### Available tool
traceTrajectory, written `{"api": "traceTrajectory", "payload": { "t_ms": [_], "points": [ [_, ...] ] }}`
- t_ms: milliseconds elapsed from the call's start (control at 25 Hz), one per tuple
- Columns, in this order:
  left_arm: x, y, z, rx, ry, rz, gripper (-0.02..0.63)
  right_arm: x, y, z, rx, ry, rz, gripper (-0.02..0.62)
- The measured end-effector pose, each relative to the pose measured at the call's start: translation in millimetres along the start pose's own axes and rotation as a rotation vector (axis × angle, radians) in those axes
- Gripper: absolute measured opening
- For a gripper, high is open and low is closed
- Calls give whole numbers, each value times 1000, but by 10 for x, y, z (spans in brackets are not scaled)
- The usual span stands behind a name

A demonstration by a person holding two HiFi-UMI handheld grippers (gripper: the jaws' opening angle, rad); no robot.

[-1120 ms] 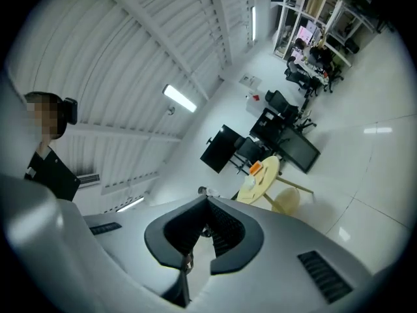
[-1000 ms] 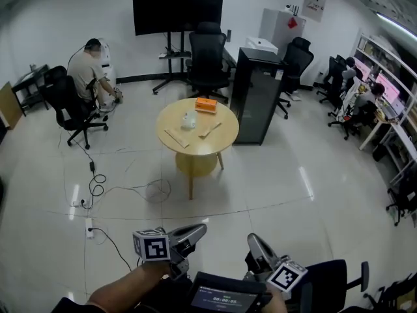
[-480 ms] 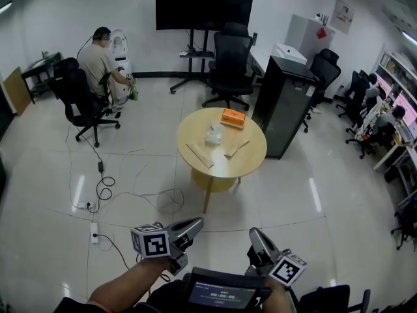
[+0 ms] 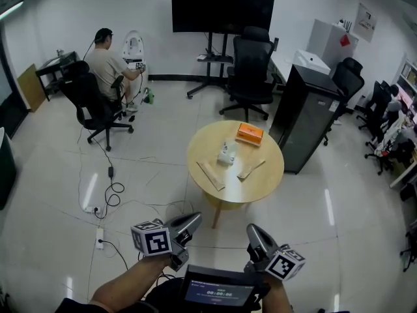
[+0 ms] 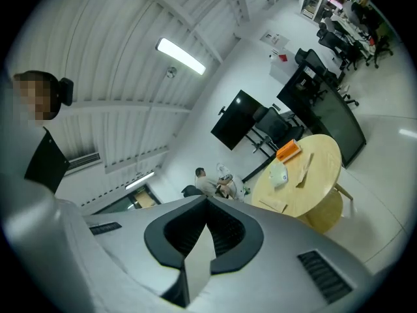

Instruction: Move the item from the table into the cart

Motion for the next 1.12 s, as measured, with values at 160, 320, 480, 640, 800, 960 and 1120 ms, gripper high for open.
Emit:
{"api": "traceTrajectory", "payload": {
  "t_ms": [160,320,480,640,800,960,1120],
  "points": [
    [-366,467,543,31,27,50,3,430,668,398,-36,-5,18,0],
    [-879,852,1040,53,6,83,3,811,1354,646,-46,-19,10,0],
    [-1481,1039,1705,38,13,90,3,994,2236,776,-42,-10,-1,0],
    [-2015,1162,2485,13,67,102,3,1054,3097,949,-35,-52,-51,0],
    [-2525,1368,3070,-29,146,135,3,1200,3811,1067,-21,-58,-76,15],
    [-2951,1749,3365,-55,157,177,3,1536,4255,1238,-36,-66,-107,15],
    [-3179,2155,3607,-69,181,232,3,1867,4522,1495,-55,-88,-120,15]
  ]
}}
Point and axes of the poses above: the fingertips, and each gripper's own axes: y forward along the fingers, x to its right, z out of its top, the point moved 4 cm from there along -y, backward along the fingers, and after that the axes turned 4 degrees about -y, right-handed, at the moved point
